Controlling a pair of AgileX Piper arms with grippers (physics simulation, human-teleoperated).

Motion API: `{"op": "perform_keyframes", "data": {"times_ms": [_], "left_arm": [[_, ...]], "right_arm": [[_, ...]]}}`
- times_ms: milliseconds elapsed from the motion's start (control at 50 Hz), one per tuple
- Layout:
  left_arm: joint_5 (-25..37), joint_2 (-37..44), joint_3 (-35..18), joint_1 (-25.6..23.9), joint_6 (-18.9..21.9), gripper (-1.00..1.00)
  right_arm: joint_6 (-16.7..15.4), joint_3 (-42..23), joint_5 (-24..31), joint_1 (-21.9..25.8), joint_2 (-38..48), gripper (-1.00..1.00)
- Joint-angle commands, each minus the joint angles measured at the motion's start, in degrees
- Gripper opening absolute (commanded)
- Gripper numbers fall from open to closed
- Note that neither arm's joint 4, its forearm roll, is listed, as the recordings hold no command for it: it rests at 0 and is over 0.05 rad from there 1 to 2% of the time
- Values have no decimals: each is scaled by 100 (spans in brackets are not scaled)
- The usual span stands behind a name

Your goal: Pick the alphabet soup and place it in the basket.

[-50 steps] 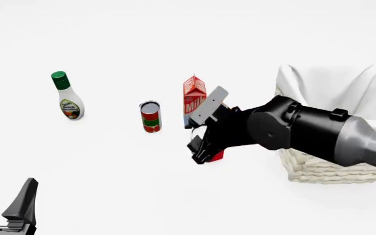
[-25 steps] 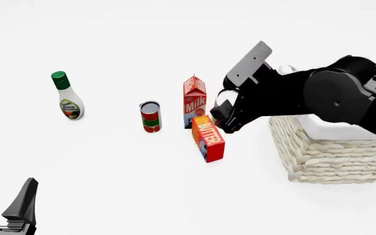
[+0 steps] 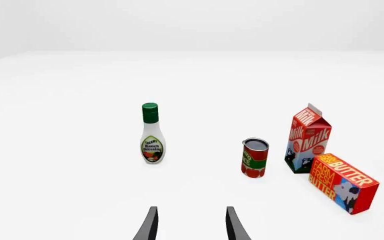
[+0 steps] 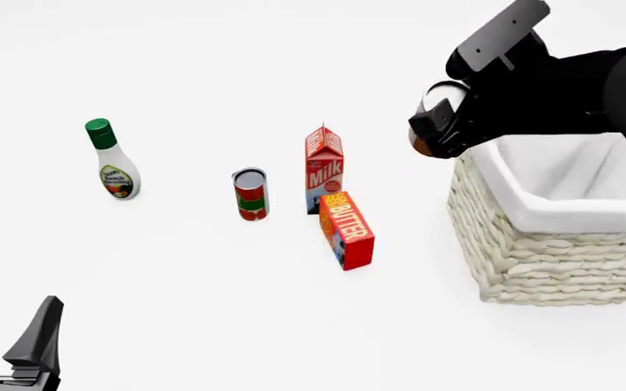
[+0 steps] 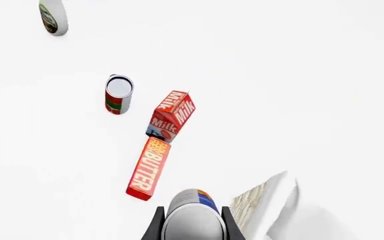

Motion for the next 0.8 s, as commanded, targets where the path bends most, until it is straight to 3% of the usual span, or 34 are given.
{"op": "perform_keyframes", "data": {"times_ms": [20,260,800], "left_arm": [[0,0,0,0,0,100],[0,0,0,0,0,100],[0,0,0,0,0,100]], "right_arm": [[3,-312,-60,-585,133,-100],[-60,-671,-147,-1043,498,-100],[-105,-557,-391,-2227,648,-100]]}}
